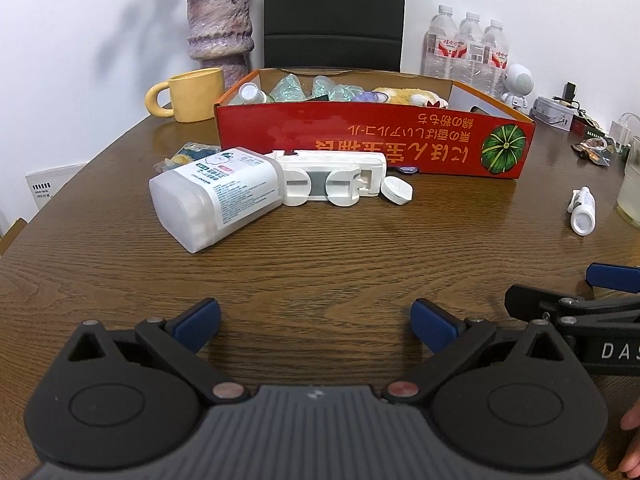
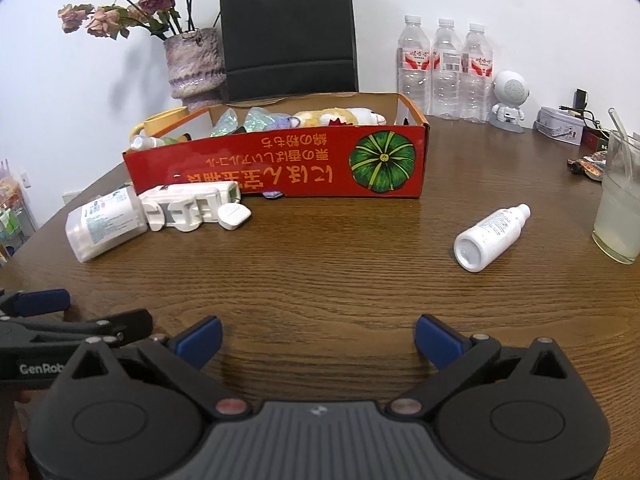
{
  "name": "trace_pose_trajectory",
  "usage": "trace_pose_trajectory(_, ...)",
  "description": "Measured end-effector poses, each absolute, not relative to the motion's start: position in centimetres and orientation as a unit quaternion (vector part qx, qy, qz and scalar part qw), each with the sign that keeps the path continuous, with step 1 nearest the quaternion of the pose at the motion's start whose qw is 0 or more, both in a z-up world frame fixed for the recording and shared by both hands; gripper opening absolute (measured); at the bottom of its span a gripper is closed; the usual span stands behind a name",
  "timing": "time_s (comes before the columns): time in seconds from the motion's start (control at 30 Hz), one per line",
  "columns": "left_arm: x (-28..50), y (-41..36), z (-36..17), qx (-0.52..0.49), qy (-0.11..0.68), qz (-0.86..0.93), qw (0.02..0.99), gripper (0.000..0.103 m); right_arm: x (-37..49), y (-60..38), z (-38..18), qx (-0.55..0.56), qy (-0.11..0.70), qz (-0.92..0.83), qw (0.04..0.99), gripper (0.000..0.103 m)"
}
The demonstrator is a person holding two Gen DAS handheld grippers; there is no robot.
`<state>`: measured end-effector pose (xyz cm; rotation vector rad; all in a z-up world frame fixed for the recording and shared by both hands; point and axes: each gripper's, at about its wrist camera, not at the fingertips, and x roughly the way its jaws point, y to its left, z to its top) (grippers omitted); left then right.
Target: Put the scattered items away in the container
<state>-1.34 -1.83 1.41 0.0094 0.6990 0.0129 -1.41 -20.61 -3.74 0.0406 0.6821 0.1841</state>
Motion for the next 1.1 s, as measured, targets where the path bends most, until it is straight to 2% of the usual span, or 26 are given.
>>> trace_pose_trajectory(1.1,-1.35,-1.81,1.36,0.005,0.342,0.007,0.94,0.103,-1.44,-20.55,-3.78,0.013,0.336,0.078,0.939,0.103)
